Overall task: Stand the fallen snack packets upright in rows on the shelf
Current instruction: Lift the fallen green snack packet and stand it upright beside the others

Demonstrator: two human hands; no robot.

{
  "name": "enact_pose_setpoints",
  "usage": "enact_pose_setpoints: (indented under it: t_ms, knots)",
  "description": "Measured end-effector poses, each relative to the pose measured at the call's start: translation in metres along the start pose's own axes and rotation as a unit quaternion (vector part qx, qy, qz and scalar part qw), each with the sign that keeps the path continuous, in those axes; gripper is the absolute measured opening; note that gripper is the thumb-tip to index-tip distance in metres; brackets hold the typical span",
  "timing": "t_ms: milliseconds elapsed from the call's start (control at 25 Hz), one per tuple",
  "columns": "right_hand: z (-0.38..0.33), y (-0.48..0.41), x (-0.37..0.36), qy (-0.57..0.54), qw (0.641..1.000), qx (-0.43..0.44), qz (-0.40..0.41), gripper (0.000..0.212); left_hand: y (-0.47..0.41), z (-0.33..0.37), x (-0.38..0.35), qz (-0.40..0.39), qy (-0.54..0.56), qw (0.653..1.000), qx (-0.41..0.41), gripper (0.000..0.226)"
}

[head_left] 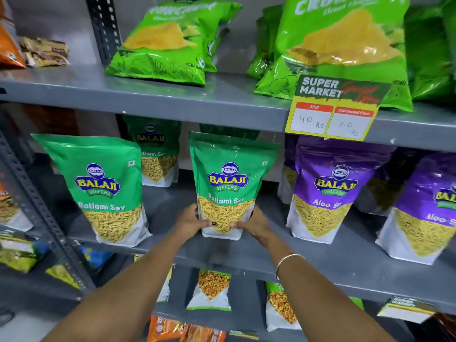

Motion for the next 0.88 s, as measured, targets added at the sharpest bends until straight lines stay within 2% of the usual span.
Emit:
enact_pose_setpoints:
  t_ms: [200,400,680,880]
  knots:
    - [-0.010,0.034,-0.007,0.066,0.998,-0.007,0.008,0.080,0.032,-0.007,0.007,-0.016,-0.044,0.999,0.001,0.054]
    - [-0.018,0.057,-0.013,0.090,0.996,-0.006,0.010,0.081,0.040,-0.017,0.018,-0.010,-0.133,0.991,-0.021,0.060]
    - [-0.023,0.071,-0.021,0.118,0.993,-0.003,0.021,0.078,0.052,-0.019,0.024,-0.028,-0.134,0.990,-0.032,0.059]
    - [-0.019,0.069,-0.026,0.096,0.995,-0.014,0.032,0.089,0.060,-0.014,0.024,-0.027,-0.125,0.991,-0.031,0.054]
Point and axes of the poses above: each hand's wrist, its own y-axis away from the middle knuckle, its own x-axis out of the back of the hand, z = x × y, the point moved 2 cm from there along -y, towards the middle knuckle, and after that the axes turned 15 degrees about x, right-handed, at the moved point
